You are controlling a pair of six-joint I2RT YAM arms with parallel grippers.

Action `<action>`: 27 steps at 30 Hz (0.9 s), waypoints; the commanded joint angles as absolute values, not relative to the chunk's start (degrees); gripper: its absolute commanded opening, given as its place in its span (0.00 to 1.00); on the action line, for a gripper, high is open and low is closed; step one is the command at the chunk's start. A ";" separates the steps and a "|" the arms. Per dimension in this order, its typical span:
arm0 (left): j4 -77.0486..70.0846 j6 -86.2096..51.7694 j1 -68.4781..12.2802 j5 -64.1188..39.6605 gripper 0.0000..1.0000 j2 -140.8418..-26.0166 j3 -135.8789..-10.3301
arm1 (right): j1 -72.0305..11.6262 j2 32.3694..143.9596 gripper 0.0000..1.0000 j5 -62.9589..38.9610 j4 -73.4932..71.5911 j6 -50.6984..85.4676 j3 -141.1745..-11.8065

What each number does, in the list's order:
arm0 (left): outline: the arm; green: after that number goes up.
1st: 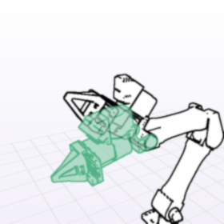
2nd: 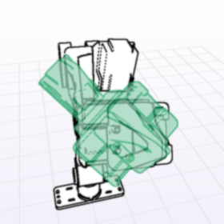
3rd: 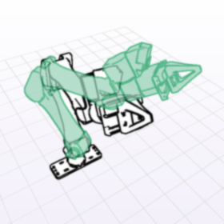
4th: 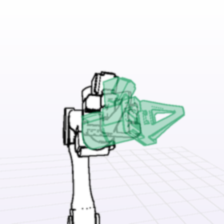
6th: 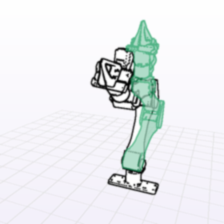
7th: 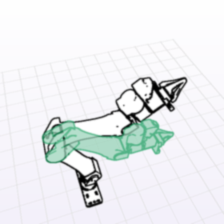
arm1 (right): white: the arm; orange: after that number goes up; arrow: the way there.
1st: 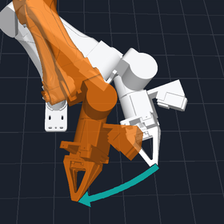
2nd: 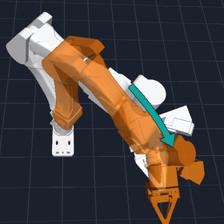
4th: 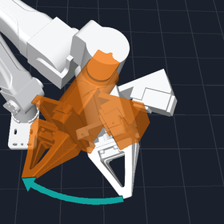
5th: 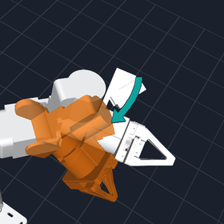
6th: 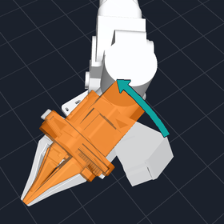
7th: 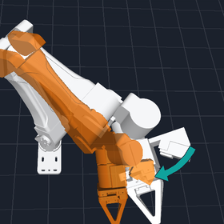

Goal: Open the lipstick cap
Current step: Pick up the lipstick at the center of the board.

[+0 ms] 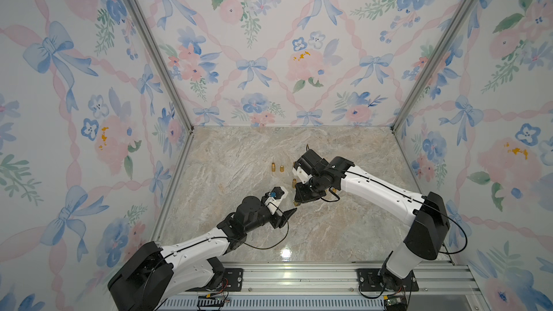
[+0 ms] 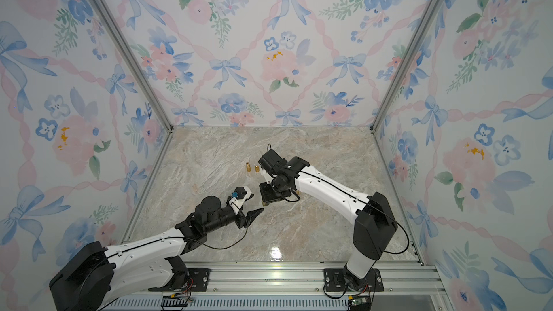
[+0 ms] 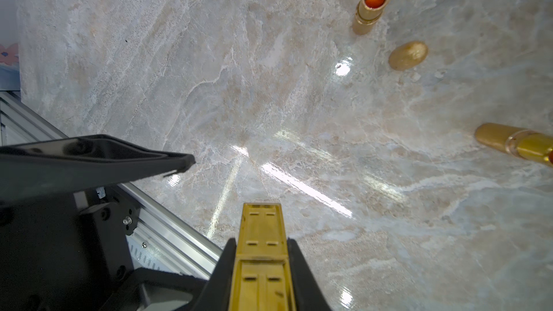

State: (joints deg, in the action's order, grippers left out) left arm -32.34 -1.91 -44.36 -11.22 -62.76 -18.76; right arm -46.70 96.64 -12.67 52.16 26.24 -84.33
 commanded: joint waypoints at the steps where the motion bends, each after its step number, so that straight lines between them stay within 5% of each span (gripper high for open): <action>1: -35.46 -0.46 -44.92 -15.07 0.68 -65.00 -20.80 | -46.02 93.53 0.23 -17.42 53.71 25.01 -85.86; 22: -40.16 -1.58 -45.88 -11.56 0.07 -70.03 -22.27 | -44.87 92.77 0.23 -21.11 51.76 26.67 -84.72; 27: -40.17 -2.04 -46.04 -10.14 0.00 -69.76 -21.76 | -44.81 91.82 0.28 -20.49 51.06 26.65 -84.73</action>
State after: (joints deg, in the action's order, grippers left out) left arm -38.57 -1.06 -45.84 -14.00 -69.97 -22.15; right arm -45.34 94.06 -20.03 51.64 25.21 -84.49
